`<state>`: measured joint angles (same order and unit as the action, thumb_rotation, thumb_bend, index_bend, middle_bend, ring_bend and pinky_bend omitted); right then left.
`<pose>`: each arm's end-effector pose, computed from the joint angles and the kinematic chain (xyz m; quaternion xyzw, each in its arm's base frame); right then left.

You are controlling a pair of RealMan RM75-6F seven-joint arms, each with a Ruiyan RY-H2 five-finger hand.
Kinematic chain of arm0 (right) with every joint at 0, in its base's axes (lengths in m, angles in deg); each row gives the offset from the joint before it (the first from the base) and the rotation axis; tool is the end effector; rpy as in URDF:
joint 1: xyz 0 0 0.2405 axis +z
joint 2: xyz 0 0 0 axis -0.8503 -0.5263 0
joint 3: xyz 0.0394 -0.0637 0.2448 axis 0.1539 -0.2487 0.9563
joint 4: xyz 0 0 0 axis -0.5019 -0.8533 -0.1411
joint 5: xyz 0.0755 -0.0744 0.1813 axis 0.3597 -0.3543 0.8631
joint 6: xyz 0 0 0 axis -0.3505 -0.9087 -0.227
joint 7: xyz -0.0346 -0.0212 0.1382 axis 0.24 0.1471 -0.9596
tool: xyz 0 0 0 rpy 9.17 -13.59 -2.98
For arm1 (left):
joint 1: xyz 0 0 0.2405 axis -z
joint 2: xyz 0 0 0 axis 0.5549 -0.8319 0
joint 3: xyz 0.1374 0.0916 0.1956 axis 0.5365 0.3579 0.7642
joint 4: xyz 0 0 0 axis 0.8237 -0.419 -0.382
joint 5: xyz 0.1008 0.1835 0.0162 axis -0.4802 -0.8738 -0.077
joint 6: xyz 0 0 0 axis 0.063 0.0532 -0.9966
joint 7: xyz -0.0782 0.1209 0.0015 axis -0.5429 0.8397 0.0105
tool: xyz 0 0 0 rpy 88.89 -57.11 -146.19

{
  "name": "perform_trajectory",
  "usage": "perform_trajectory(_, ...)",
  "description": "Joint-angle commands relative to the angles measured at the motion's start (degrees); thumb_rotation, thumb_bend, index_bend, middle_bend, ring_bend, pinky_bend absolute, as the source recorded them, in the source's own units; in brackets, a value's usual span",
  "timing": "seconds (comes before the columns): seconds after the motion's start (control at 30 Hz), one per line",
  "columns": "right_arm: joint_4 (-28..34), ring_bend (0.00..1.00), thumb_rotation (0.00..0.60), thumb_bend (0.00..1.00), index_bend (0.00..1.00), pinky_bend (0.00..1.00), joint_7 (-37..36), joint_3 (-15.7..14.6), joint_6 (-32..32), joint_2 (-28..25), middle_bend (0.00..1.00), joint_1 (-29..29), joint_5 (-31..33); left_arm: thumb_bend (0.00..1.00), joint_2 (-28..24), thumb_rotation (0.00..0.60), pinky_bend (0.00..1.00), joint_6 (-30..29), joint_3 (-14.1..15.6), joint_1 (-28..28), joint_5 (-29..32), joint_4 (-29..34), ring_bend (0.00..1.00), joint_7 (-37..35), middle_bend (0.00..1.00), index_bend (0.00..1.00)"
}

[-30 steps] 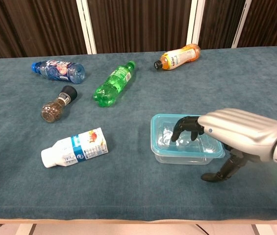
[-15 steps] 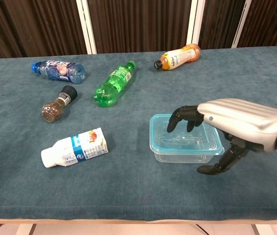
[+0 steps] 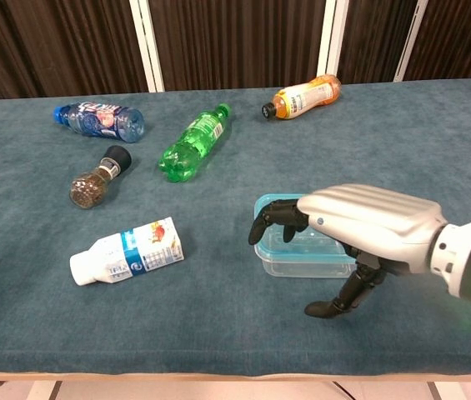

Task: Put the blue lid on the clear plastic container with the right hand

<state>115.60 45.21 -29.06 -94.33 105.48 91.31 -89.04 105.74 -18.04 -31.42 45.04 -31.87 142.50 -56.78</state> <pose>-0.1292 -0.2240 -0.0417 0.8072 -0.3648 0.3677 0.2831 -0.2824 0.1788 0.1119 -0.7295 -0.3362 -0.3594 0.4751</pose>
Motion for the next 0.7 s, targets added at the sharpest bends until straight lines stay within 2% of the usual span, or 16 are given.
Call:
perform_trajectory(0.03,-0.3,0.33,0.600,0.35,0.37,0.36,0.4,0.3,0.4,0.6,0.28,0.3,0.5,0.34,0.0,0.600,0.44,0.0,0.0,0.0,0.0,0.0,0.11,0.0,0.08,0.12)
perform_trajectory(0.7,-3.0,0.33,0.600,0.35,0.37,0.36,-0.8,-0.5,2.0,1.9,0.28,0.8,1.3,0.34,-0.1,0.600,0.44,-0.2,0.0,-0.1,0.0,0.1,0.11,-0.1,0.09,0.12)
